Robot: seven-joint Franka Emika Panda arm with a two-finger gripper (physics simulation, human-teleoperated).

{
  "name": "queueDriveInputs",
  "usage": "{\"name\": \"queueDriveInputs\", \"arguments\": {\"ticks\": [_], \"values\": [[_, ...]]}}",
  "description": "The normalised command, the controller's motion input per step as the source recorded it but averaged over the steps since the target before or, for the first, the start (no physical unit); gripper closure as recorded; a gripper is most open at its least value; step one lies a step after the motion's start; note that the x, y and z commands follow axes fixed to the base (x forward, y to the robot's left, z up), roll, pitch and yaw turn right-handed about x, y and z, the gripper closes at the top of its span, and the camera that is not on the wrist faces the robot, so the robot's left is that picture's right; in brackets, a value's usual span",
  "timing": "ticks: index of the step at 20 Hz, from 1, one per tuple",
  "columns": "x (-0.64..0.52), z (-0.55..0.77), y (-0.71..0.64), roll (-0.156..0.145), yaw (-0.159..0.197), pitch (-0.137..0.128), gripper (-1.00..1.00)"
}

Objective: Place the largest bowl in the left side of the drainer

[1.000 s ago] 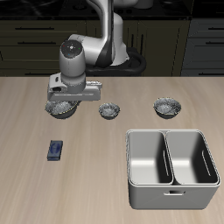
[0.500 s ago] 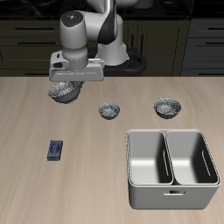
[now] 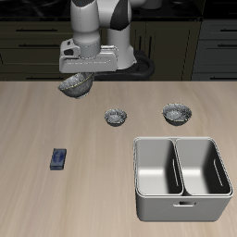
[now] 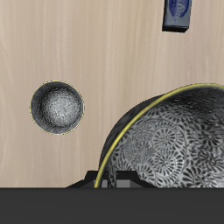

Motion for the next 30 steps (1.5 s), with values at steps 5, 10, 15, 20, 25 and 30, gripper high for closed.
{"name": "queueDriveInputs", "arguments": {"ticks": [5, 10, 15, 20, 25, 30], "values": [[0.13, 0.3, 0.18, 0.0, 0.004, -0.025, 1.0], [0.17, 0.24, 0.19, -0.014, -0.02, -0.012, 1.0], [0.21, 0.2, 0.25, 0.002, -0.013, -0.01, 1.0], [0.24, 0.14, 0.27, 0.002, -0.015, 0.003, 1.0], [0.2, 0.09, 0.27, 0.006, -0.02, 0.009, 1.0], [0.16, 0.05, 0.3, 0.001, -0.016, 0.012, 1.0]]}}
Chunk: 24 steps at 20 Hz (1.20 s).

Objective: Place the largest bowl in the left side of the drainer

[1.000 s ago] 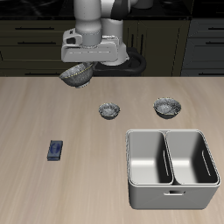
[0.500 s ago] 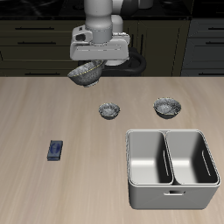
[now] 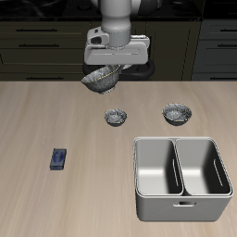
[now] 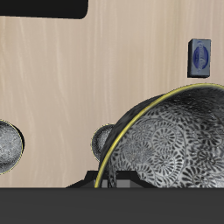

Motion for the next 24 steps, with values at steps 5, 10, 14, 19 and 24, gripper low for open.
{"name": "queueDriveInputs", "arguments": {"ticks": [5, 10, 14, 19, 24], "values": [[0.11, 0.02, 0.33, 0.027, -0.012, 0.015, 1.0], [0.11, 0.08, 0.34, 0.018, -0.019, 0.004, 1.0], [0.12, 0.13, 0.35, 0.02, -0.016, -0.001, 1.0], [0.14, 0.12, 0.26, 0.01, 0.0, -0.011, 1.0], [0.27, 0.07, 0.1, -0.036, -0.004, 0.012, 1.0]]}}
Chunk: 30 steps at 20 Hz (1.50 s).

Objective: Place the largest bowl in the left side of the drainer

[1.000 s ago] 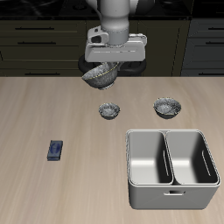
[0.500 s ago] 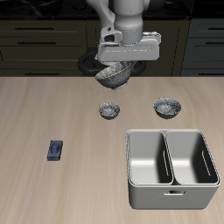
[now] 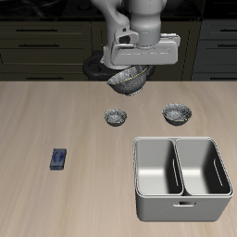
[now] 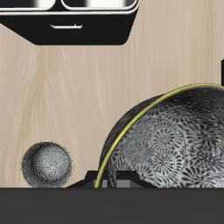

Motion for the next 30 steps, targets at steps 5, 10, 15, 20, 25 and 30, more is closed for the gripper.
{"name": "queueDriveInputs", "arguments": {"ticks": [5, 10, 15, 20, 25, 30], "values": [[0.21, 0.12, 0.13, -0.019, -0.012, 0.0, 1.0], [0.22, 0.15, 0.2, -0.016, 0.006, -0.009, 1.0], [0.19, 0.13, 0.18, -0.004, 0.016, -0.008, 1.0], [0.19, 0.13, 0.16, -0.009, 0.024, -0.026, 1.0], [0.27, 0.12, 0.17, 0.004, -0.02, 0.002, 1.0], [0.22, 0.11, 0.15, -0.002, -0.012, -0.003, 1.0]]}}
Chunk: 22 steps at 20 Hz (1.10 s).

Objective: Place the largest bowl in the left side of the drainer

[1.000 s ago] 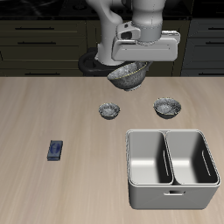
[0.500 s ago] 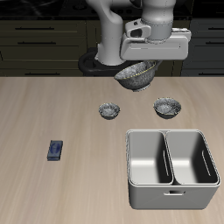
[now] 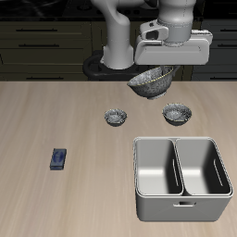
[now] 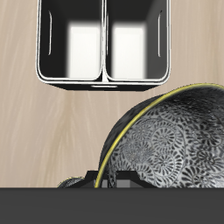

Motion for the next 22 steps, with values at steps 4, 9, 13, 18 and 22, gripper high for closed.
{"name": "queueDriveInputs", "arguments": {"ticks": [4, 9, 13, 18, 22], "values": [[0.21, 0.07, 0.13, 0.005, -0.007, -0.001, 1.0], [0.23, 0.07, 0.14, -0.002, -0.008, 0.006, 1.0], [0.42, 0.07, 0.19, -0.014, -0.012, 0.01, 1.0], [0.28, 0.06, 0.1, -0.017, -0.022, 0.009, 1.0], [0.22, 0.04, 0.11, -0.006, 0.01, 0.006, 1.0]]}}
